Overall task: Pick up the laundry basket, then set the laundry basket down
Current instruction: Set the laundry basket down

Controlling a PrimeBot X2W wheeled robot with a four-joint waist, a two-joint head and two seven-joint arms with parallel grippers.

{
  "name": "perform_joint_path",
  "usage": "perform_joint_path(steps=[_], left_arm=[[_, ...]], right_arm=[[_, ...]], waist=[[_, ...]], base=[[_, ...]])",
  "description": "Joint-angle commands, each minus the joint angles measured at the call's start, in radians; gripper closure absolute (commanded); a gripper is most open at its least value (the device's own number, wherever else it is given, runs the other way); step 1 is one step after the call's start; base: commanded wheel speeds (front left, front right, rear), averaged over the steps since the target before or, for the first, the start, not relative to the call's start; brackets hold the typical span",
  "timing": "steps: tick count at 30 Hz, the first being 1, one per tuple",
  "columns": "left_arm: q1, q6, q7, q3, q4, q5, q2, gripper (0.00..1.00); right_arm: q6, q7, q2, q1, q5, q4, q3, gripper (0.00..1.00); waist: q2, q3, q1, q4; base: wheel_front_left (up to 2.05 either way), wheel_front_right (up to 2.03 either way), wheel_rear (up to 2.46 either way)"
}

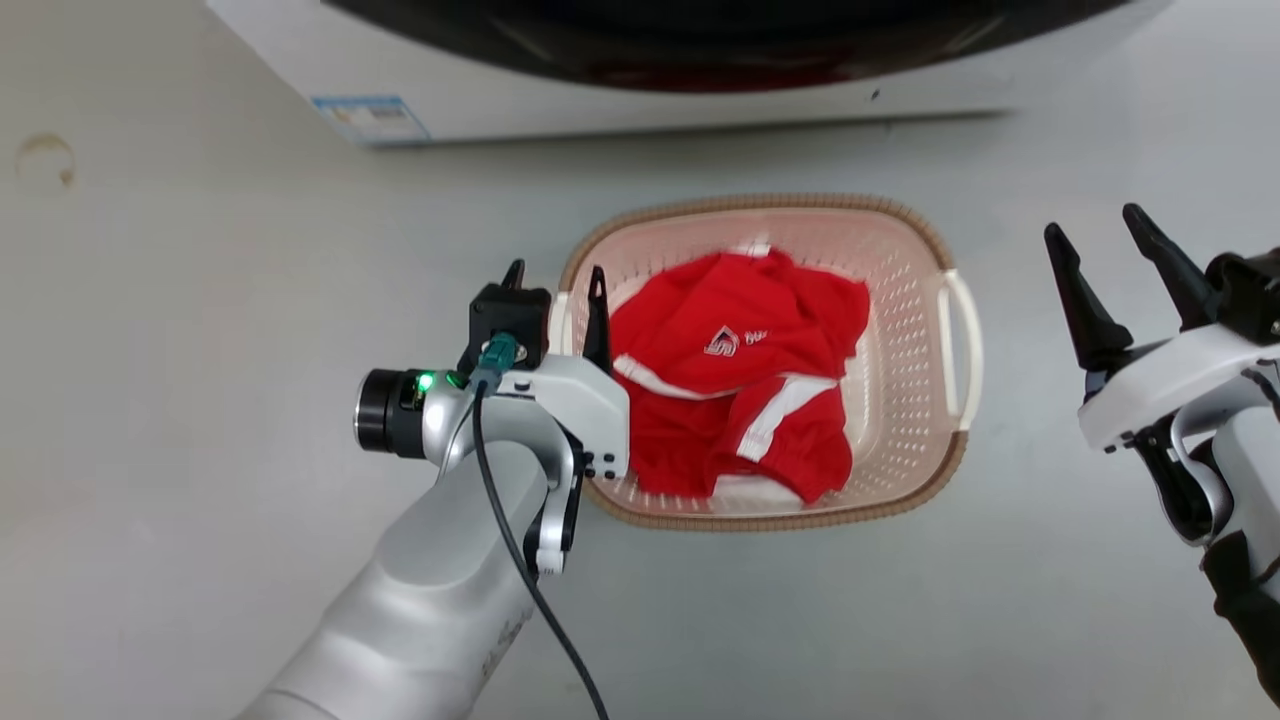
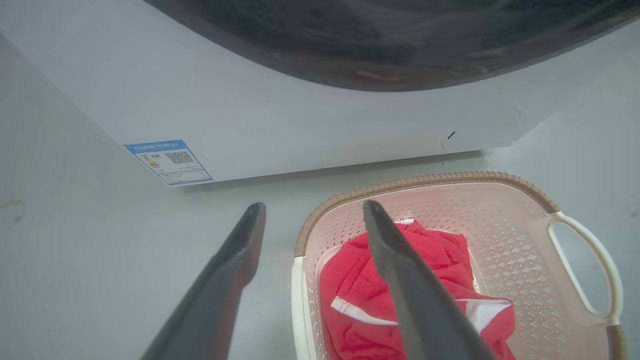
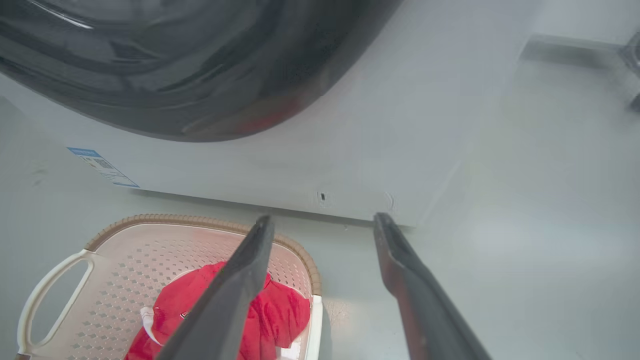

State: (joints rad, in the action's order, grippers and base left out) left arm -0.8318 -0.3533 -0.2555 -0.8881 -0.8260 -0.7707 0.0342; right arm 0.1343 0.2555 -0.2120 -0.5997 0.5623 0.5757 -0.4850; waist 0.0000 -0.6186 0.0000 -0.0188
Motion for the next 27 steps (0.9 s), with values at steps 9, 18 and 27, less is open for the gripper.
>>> perform_joint_path(steps=[9,18,27], left_arm=[[0.172,0.075,-0.006,0.196,0.101,0.156,0.016,0.0],[0.348,0.156,-0.006,0.336,0.164,0.249,0.046,0.0],[0.497,0.195,-0.006,0.446,0.244,0.294,0.085,0.0]], right_arm=[[-0.004,0.006,0.005,0.138,-0.116,-0.072,0.112,0.0],[-0.004,0.006,0.031,0.238,-0.175,-0.129,0.145,0.0],[-0.004,0.006,0.029,0.343,-0.209,-0.181,0.17,0.0]], waist=[[0.0,0.323,0.0,0.028],[0.0,0.504,0.0,0.039],[0.0,0.617,0.0,0.042]], base=[[0.0,0.0,0.0],[0.0,0.0,0.0],[0.0,0.0,0.0]])
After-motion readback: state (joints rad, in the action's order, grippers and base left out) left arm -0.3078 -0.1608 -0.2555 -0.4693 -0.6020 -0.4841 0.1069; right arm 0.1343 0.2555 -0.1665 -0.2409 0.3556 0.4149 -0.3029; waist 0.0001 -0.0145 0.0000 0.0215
